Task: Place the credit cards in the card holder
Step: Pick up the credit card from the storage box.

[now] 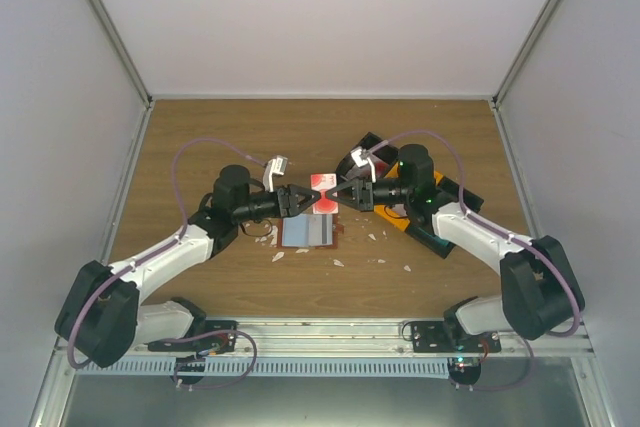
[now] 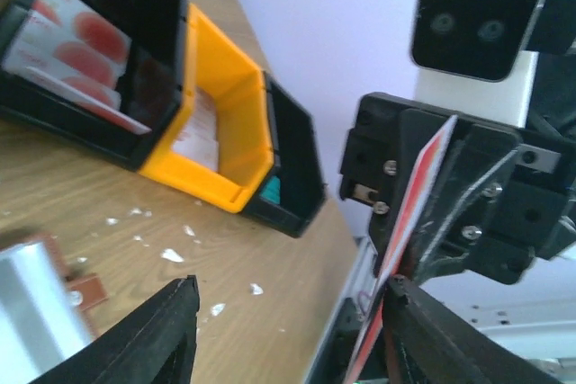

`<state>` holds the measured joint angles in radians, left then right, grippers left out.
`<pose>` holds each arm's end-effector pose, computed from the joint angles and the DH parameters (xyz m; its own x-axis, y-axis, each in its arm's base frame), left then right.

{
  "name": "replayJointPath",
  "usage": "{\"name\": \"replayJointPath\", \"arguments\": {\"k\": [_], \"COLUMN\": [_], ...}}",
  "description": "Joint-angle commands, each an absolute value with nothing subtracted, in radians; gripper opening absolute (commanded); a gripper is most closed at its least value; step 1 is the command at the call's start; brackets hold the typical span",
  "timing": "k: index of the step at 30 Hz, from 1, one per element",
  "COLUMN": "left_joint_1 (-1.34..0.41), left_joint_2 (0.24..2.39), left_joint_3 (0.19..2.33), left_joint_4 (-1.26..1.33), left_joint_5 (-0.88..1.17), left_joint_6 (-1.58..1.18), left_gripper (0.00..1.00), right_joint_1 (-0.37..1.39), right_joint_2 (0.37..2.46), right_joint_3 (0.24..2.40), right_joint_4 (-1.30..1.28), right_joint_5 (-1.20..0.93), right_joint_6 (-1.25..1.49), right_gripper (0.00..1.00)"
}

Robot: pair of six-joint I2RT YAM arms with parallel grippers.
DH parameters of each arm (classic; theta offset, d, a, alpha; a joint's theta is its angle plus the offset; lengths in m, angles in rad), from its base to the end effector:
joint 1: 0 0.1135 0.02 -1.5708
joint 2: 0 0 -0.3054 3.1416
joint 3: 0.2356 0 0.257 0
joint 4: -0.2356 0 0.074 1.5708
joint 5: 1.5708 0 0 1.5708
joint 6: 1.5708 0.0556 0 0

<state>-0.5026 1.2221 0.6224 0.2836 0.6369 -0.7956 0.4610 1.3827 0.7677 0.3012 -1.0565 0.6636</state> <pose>0.2195 -0.1584 0.2721 -0.8211 -0.2039 -0.5331 0.4231 0.4095 -0.8083 0.2454 0.1759 0.2870 -0.8094 -0.0637 -0.5838 -0.5864 0.1414 0.7976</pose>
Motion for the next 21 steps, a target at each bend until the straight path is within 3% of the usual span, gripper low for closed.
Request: {"name": "replayJointPath", "arguments": {"k": [1,10,14,15,19,21], "left_joint_1": [-0.493,-0.488,-0.482,-0.479,-0.460,-0.442], "left_joint_2": [1.189,1.194,1.202,1.203,1.195,1.186], "left_joint_3": [0.600,0.588,0.584,0.582,0.589,0.592], "left_joint_4": [0.418,0.455,0.455,0.449,0.328,0.208], "left_joint_5": [0.739,0.777,0.779,0.775,0.711,0.644], "left_joint_6": [-0.831,-0.835,-0.831,-0.828,-0.779,-0.736], "left_gripper": [0.53,0.19,0.00,0.00,0.00,0.00], "right_joint_1": [0.479,0.483,0.483,0.483,0.483,0.484], "right_joint_2": [1.389,1.412,1.412,1.404,1.371,1.369], "right_joint_3": [0.755,0.755,0.758,0.756,0.772,0.781], "right_joint_4": [0.397,0.429,0.393,0.371,0.143,0.054], "right_joint_5": [-1.112,-1.140,-1.109,-1.082,-0.867,-0.762], "right_joint_6": [0.709,0.727,0.695,0.676,0.541,0.506], "right_gripper": [0.01,0.01,0.05,0.09,0.46,0.55]}}
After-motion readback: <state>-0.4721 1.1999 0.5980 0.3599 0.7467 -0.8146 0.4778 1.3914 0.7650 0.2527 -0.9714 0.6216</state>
